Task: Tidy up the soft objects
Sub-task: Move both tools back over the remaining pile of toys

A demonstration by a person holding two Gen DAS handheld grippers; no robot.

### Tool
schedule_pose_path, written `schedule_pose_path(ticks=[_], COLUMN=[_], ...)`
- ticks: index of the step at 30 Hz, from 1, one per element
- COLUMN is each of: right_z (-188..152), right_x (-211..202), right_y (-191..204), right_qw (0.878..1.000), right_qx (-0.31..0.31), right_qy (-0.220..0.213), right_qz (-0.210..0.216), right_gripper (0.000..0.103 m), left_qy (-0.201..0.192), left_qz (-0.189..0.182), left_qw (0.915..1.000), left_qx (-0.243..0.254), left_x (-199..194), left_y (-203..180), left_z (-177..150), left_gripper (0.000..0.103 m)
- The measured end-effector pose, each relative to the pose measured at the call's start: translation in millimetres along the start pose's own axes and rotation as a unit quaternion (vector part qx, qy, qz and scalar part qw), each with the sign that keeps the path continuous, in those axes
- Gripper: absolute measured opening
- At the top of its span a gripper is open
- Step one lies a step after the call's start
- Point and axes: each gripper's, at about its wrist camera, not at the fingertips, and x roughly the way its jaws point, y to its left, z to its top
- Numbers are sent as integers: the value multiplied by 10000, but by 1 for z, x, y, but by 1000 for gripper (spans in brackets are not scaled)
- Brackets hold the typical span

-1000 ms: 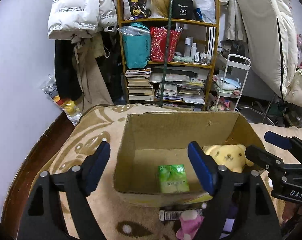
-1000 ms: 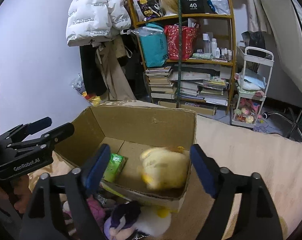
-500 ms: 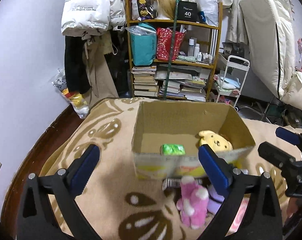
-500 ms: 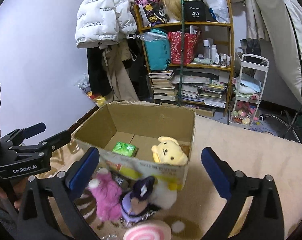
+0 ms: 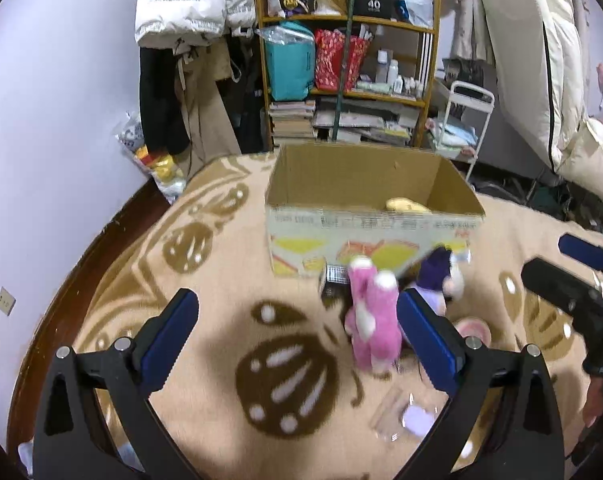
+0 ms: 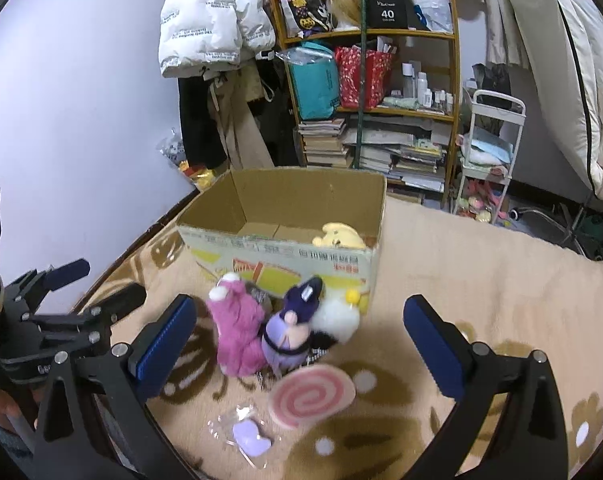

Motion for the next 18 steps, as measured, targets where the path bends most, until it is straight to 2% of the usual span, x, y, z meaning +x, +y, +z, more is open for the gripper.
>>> schedule_pose_path(ticks=[11, 18], right_z=[-20, -24], right_x=[-10, 0], right_y=[-5, -4], right_qw=[9995, 9988], right_qx=[135, 167], right_qy=[282, 452], right_qz=[-55, -97], right_gripper=[103, 103], left_qy=[419, 761], left_qz=[42, -218], left_qw=[9990, 9968], left_qx=[168, 128], left_x=[-4, 15], left_y=[-9, -12], left_z=[-32, -39], left_gripper=[98, 98])
